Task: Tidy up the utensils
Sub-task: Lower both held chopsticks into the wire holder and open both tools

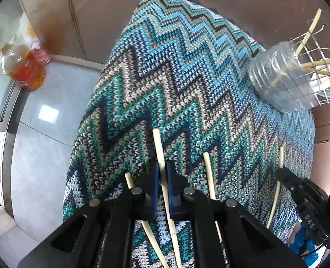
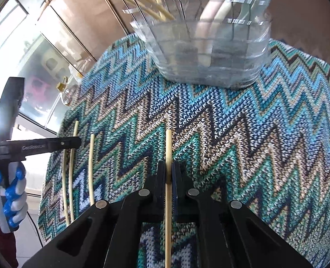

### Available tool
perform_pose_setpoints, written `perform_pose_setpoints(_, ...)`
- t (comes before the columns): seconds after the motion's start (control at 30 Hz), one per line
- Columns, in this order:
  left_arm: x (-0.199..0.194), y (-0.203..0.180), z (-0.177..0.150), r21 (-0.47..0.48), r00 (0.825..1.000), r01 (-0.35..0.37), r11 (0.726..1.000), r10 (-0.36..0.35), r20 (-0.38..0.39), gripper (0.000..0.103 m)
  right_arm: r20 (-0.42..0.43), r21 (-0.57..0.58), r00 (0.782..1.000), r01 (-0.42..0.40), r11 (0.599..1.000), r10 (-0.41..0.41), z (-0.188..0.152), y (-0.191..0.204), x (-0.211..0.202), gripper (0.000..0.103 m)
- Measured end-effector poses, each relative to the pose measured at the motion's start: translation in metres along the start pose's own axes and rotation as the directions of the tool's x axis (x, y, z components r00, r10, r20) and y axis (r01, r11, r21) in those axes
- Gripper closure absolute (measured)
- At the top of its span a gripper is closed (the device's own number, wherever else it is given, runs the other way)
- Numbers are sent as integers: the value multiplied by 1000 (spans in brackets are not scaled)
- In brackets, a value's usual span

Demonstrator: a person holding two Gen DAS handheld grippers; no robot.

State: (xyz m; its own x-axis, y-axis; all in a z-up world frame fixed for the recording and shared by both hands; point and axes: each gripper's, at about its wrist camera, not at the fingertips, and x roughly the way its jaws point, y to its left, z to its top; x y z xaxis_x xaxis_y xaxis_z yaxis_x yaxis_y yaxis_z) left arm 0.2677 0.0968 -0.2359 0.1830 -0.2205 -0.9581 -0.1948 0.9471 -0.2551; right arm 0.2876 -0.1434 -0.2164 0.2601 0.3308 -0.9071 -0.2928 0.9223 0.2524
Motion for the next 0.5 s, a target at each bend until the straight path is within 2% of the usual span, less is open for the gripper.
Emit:
perform_pose_setpoints(0.27,-34,-4,-16,29,994,30,999,-33,100,97,125,-24,991,-39,999,42,-13,2,-48,98)
perform_pose_setpoints(0.5,-79,-8,-32,75,974,65,995,-80,210,99,259,-56,962,-75,996,87,-32,11,-94,98)
